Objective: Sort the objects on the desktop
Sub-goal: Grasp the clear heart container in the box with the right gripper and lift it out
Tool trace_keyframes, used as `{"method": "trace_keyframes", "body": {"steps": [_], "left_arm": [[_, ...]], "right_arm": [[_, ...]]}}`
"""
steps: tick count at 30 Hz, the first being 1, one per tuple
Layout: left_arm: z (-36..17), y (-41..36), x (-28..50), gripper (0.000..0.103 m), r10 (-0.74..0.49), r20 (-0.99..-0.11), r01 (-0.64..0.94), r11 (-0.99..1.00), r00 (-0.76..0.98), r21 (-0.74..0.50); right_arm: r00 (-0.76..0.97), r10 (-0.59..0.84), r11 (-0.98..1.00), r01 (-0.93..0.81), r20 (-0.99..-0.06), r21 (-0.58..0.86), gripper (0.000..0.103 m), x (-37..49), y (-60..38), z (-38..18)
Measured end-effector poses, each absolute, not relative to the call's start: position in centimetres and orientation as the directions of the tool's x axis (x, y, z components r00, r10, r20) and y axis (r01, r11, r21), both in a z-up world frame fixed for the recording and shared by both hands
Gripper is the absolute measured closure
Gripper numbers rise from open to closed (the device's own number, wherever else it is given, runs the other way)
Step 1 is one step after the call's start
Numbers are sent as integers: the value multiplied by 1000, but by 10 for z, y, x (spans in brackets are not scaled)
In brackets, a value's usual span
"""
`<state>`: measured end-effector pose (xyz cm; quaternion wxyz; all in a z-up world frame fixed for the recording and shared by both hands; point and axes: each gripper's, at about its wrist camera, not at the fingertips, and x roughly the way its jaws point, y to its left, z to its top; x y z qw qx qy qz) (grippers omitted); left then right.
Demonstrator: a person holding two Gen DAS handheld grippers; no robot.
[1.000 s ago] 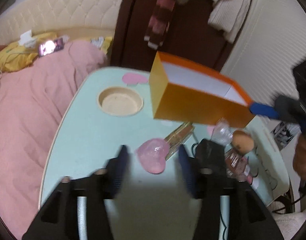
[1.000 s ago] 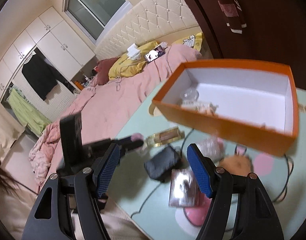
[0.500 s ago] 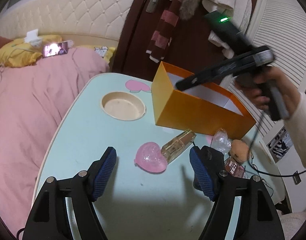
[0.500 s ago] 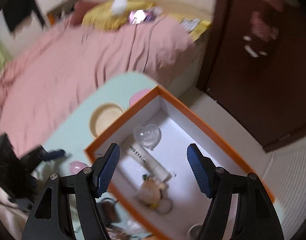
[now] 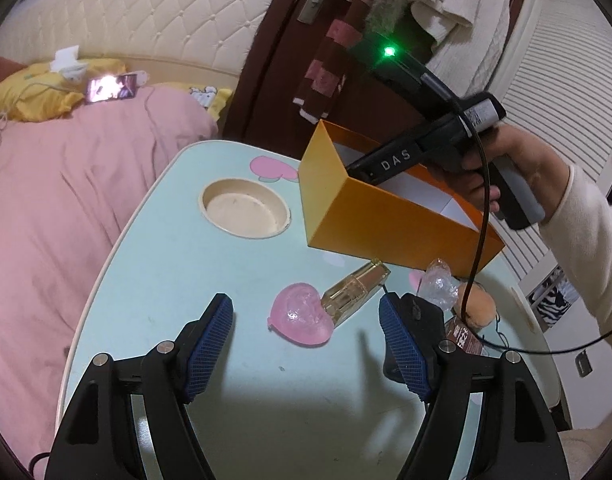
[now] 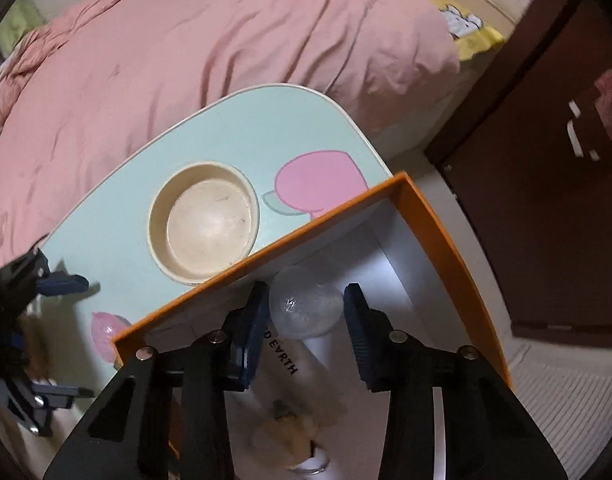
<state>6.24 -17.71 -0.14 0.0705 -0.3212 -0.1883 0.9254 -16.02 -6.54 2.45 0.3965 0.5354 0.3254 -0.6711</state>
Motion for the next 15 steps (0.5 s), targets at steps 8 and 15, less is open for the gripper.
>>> {"method": "trace_keyframes", "body": {"steps": [8,15], "left_arm": [[-4,-180,62,28,255,-572,3,-912,-780,-411],[-5,-181,61,28,251,-578,13,-911,-777,-413]], "right_arm": [[-164,-214,-552,833,-963,-19,63,-162,-51,34],[-224,-396,-602,795,-890,68,63,-132,-2,100]]}}
